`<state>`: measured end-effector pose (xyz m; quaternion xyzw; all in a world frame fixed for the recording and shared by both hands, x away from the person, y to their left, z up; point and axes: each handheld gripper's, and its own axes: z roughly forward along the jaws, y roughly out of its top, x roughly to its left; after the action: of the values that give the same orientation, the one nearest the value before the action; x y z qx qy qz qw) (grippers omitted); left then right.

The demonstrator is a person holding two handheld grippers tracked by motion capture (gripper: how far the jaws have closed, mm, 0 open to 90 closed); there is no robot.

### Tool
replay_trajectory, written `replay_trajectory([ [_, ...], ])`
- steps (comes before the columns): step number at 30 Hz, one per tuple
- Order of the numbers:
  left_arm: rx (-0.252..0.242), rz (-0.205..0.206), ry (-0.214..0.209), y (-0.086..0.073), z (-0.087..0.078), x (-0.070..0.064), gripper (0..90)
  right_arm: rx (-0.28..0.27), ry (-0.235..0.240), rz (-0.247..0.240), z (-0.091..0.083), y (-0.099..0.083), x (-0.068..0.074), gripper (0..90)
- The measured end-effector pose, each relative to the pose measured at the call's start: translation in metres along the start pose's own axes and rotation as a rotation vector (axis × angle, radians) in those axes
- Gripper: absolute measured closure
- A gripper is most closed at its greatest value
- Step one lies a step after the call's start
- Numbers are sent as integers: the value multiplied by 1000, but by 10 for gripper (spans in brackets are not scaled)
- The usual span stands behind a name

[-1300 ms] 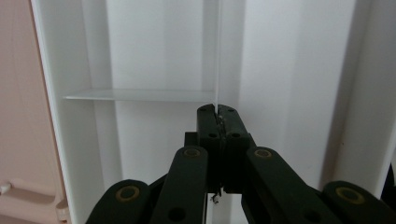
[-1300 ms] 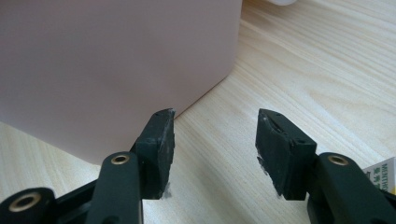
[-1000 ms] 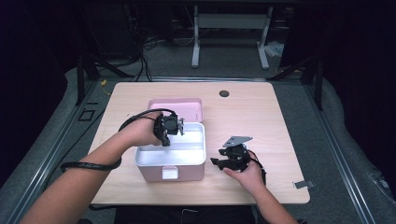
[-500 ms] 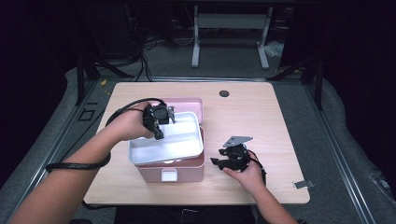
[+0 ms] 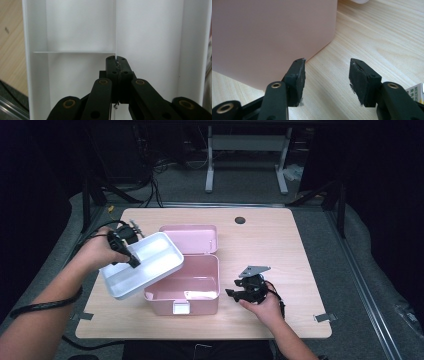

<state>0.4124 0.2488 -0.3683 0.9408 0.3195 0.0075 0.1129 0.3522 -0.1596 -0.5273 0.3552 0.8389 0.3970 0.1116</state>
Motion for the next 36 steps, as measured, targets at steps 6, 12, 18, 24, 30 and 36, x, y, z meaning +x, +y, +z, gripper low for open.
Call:
replay_trajectory([
  [6, -5, -118, 15, -47, -9, 29, 900, -3, 2, 0, 0, 0, 0, 463],
  [12, -21, -198, 38, -81, -5, 49, 900, 0, 1, -3, 1, 1, 1, 463],
  [18, 9, -226, 50, -88, 16, 58, 899, 2, 2, 1, 2, 1, 1, 463],
  [24, 6, -261, -11, -87, 61, 61, 899, 1, 1, 3, 1, 0, 0, 463],
  [30, 32, -287, -23, -89, 104, 60, 899, 1, 2, 6, 1, 0, 0, 463],
  [36, 48, -297, -20, -96, 125, 55, 894, -2, 9, 10, 1, 0, 0, 463],
])
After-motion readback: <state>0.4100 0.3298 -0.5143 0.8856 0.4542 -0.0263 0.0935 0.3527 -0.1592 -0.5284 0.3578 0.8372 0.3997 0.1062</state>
